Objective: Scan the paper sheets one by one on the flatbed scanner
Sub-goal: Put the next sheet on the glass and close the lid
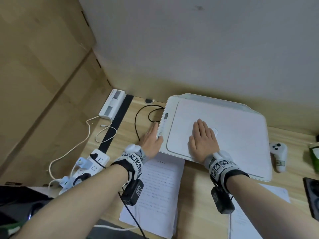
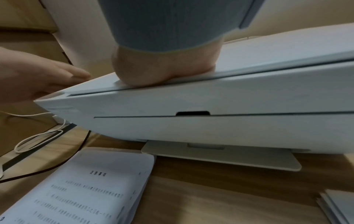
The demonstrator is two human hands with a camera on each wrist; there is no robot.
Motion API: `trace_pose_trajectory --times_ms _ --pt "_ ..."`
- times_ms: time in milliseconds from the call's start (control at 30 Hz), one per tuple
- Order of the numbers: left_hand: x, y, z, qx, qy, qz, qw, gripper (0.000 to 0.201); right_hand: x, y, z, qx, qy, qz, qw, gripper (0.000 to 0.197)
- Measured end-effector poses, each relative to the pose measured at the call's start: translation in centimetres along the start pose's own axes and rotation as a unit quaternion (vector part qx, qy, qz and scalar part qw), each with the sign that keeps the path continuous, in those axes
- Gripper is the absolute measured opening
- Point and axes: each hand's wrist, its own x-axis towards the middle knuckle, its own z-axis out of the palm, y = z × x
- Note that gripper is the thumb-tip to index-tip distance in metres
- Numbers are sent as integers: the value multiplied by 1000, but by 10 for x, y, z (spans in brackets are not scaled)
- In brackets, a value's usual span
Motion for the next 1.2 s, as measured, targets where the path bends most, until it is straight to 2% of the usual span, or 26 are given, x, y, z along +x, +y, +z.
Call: trace_pose_trajectory --times_ms 133,233,300,467,667,867,1200 --pt "19 19 6 -161 1 -103 982 48 3 3 2 3 11 -8 1000 65" --pt "39 23 6 -218 1 -173 961 53 3 2 1 1 24 -9 1000 66" --pt "46 23 10 -244 15 -196 949 54 2 1 1 -1 27 -9 1000 66" --pt "50 21 17 -245 69 -173 951 47 4 2 3 2 31 -7 1000 66" --pt "49 27 16 -262 95 -156 948 33 4 4 3 1 40 -6 999 66" --pt "49 28 15 -276 104 -167 941 33 4 3 3 2 33 -2 999 66" --pt "51 17 18 -287 78 -196 934 38 3 2 4 5 39 -3 999 66"
